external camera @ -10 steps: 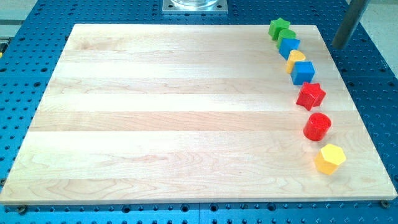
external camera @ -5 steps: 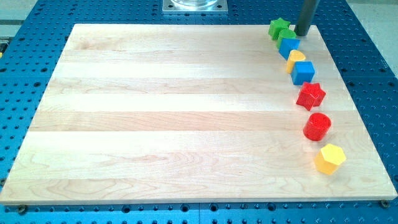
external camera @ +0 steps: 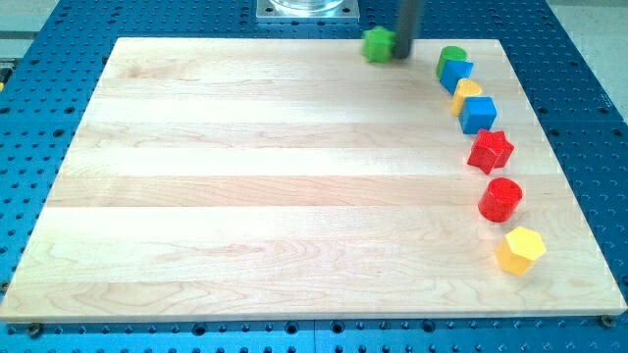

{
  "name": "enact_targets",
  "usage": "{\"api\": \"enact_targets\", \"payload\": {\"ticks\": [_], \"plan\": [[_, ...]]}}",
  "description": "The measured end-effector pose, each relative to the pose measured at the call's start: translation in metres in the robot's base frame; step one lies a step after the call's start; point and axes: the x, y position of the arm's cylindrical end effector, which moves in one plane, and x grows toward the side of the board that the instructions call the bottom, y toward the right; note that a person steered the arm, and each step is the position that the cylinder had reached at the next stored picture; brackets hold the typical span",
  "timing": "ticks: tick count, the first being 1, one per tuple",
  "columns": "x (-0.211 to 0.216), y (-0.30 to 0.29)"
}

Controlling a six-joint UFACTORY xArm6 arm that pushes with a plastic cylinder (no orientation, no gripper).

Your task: Push the green star to the top left side of the board

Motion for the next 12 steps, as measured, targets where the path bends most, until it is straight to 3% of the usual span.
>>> {"api": "enact_targets", "payload": {"ticks": [1,3,4,6,7,8,9,10,12], "plan": [[0.009,-0.049],[-0.016,0.014],[-0.020,-0.081],[0.026,-0.246],[0.061,-0.237],[0.055,-0.276],[0.046,-0.274],[0.042,-0.216],[0.023,-0.242]]}}
